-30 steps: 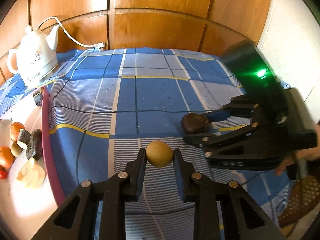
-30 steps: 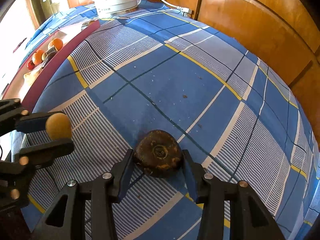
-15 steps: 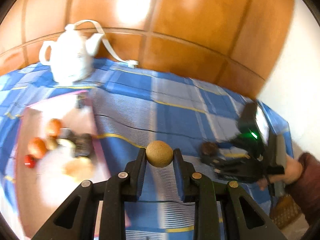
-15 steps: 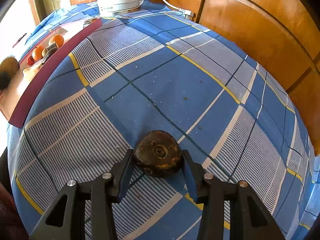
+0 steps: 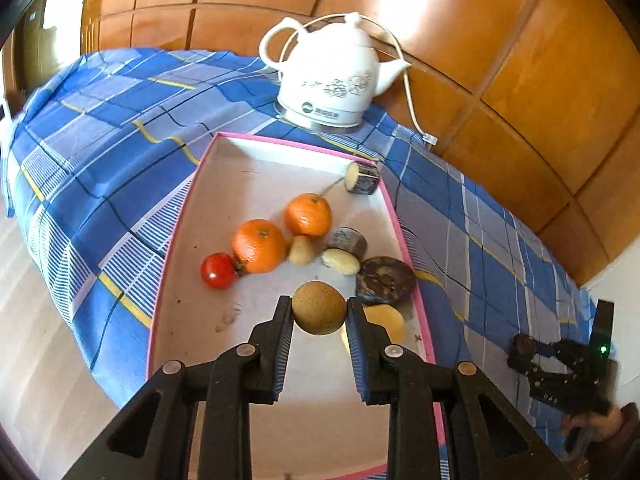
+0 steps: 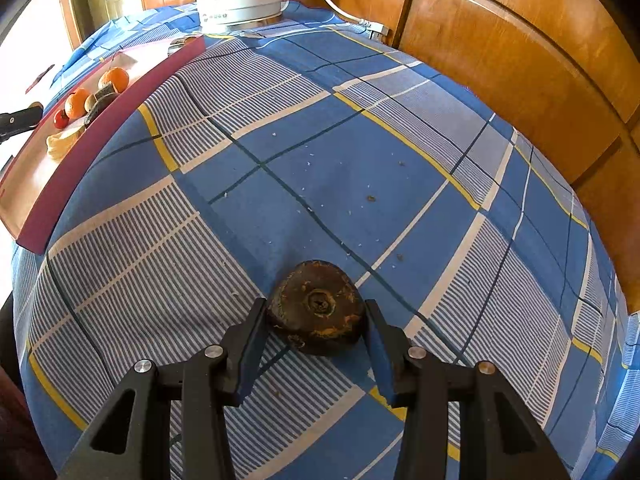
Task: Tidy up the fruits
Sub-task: 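Carry the yellow ball into the tray and open the left tool, then carry the dark round chunk into the tray and open the right tool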
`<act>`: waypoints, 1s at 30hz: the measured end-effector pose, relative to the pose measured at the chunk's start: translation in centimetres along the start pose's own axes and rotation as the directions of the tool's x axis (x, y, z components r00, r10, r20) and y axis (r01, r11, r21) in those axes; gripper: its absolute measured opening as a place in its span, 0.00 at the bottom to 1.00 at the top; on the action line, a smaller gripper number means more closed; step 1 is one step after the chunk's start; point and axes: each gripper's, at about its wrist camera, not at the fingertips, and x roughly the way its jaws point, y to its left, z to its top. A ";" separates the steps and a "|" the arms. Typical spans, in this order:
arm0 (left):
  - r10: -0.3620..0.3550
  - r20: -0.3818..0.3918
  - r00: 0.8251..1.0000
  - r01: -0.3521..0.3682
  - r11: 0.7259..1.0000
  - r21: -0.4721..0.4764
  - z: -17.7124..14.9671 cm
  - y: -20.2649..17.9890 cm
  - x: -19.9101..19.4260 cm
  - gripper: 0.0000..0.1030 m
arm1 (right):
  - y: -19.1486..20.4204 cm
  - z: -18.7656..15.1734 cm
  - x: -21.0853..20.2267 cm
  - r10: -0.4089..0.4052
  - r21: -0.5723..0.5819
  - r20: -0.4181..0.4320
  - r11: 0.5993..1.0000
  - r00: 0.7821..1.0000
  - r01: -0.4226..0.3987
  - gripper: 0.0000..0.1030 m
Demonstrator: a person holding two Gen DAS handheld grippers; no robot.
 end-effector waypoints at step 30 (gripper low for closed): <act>0.194 0.050 0.980 -0.198 0.976 0.086 -2.1 -1.1 0.0 0.43 | -0.1 0.1 0.1 -0.011 0.006 0.004 1.000 1.000 0.011 0.46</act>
